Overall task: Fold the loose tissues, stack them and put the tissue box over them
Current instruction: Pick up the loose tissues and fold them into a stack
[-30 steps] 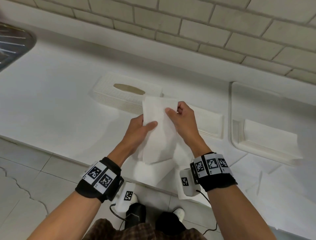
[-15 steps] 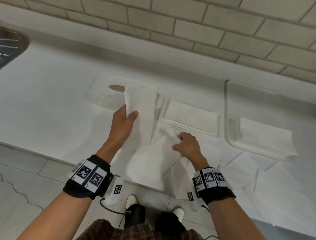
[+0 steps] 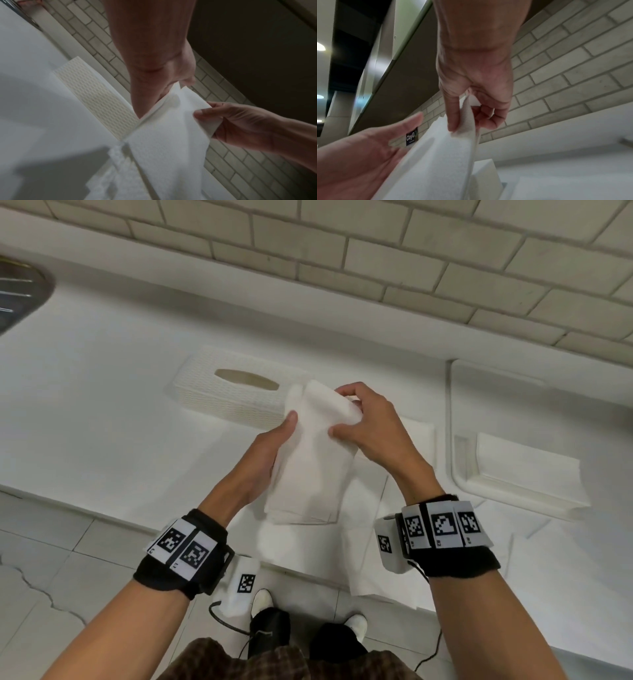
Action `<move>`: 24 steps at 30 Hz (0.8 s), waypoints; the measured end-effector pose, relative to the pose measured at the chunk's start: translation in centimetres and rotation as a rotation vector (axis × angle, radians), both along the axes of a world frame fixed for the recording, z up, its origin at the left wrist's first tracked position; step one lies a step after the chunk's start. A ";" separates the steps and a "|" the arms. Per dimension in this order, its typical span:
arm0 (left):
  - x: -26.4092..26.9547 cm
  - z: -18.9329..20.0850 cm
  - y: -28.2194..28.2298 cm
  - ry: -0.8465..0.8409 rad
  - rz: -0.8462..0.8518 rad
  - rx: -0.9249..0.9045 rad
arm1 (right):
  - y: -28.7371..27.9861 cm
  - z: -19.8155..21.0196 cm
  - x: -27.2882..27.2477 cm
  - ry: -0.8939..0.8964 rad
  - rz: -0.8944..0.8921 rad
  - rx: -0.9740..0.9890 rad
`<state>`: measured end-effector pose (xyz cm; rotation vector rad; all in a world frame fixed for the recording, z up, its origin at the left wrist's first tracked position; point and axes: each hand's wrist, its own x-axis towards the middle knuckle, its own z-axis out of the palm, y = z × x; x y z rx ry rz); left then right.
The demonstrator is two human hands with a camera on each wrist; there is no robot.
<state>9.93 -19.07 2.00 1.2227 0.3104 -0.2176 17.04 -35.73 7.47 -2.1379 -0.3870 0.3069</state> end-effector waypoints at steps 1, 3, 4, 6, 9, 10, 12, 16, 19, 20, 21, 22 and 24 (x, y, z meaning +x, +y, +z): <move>-0.1 0.0 -0.2 -0.020 0.005 0.053 | 0.2 -0.2 -0.1 -0.017 -0.020 0.026; -0.1 -0.2 -0.7 -0.064 0.066 0.175 | 0.3 -0.8 -0.5 -0.021 -0.094 0.122; -0.1 -0.2 -0.8 -0.082 0.098 0.180 | 0.2 -1.2 -0.7 0.015 -0.137 0.196; -0.1 -0.1 -1.1 -0.130 0.139 0.112 | -0.3 -2.1 -1.4 0.175 -0.169 0.355; 0.1 0.0 -1.6 -0.172 0.151 0.073 | -0.9 -4.3 -2.4 0.379 -0.119 0.453; 0.1 -0.1 -1.8 -0.166 0.154 0.092 | -0.9 -4.9 -2.7 0.372 -0.134 0.442; 0.1 -0.7 -2.0 -0.135 0.162 0.143 | -0.7 -5.8 -3.4 0.322 -0.181 0.422; -0.5 -1.1 -2.2 -0.137 0.182 0.154 | -0.9 -6.3 -4.2 0.298 -0.198 0.500; -0.5 -1.3 -2.5 -0.169 0.163 0.147 | -1.1 -6.3 -4.4 0.292 -0.172 0.546; -0.5 -1.6 -2.5 -0.160 0.150 0.153 | -1.2 -6.5 -4.4 0.304 -0.167 0.551; -0.5 -1.9 -2.6 -0.145 0.140 0.165 | -1.2 -6.7 -4.4 0.320 -0.167 0.550; -0.4 -2.1 -2.7 -0.134 0.132 0.186 | -1.3 -6.9 -4.4 0.334 -0.172 0.545; -0.5 -2.3 -3.0 -0.135 0.128 0.218 | -1.3 -7.2 -4.4 0.346 -0.187 0.526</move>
